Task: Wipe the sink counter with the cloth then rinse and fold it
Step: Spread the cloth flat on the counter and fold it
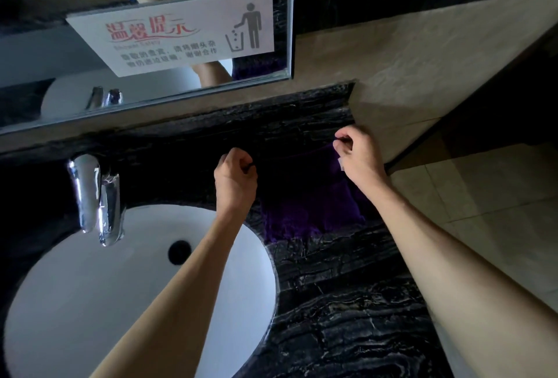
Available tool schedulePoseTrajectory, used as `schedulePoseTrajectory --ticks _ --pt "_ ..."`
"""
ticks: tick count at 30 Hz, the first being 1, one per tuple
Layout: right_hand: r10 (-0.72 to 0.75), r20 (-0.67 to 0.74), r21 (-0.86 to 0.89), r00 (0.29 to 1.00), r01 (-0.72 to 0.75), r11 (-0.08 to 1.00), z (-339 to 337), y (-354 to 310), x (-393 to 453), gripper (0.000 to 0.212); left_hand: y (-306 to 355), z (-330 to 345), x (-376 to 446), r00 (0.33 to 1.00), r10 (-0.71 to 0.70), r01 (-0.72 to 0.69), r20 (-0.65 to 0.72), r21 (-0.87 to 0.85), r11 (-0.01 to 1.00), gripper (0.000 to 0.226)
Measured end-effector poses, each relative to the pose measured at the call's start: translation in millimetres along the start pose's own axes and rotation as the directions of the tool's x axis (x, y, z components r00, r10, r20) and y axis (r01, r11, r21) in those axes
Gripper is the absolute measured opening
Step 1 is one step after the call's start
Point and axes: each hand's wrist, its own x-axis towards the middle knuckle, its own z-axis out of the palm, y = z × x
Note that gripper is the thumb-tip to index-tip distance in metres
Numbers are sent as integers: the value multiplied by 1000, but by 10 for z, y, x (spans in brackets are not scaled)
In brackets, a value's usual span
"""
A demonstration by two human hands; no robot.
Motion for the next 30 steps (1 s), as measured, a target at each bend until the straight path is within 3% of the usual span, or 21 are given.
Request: schedulePoseTrajectory --ticks 3,6,8,13,17,21,26,28,30 --pt "45 4 -85 999 -44 995 -214 -7 -217 11 49 -110 -319 994 -51 51 94 8 999 8" --pt "195 28 -253 980 -182 950 -364 167 -565 19 12 -104 -710 965 -186 174 184 81 981 21" --pt "293 89 -274 952 -260 926 -374 263 -824 29 -22 -46 -929 949 -246 231 196 96 968 26" --pt "346 154 -117 925 -331 936 -302 400 -1102 27 10 46 -1111 952 -277 291 130 -101 951 21" --pt "351 139 -1 926 -354 935 -230 522 -1177 25 114 33 -1217 976 -211 217 62 -117 969 26" --pt "348 78 -38 934 -346 938 -302 266 -1344 26 167 -11 -1383 986 -165 163 -1 -170 972 18" --pt "362 29 147 932 -363 920 -314 604 -1511 36 261 -75 -1644 963 -268 265 20 -253 931 13" --pt "456 39 308 889 -445 841 -434 456 -1626 28 234 -37 -1698 959 -282 278 21 -259 925 15" --pt "560 163 494 812 -558 667 -502 405 -1719 23 212 8 -1765 930 -361 364 68 -300 882 15"
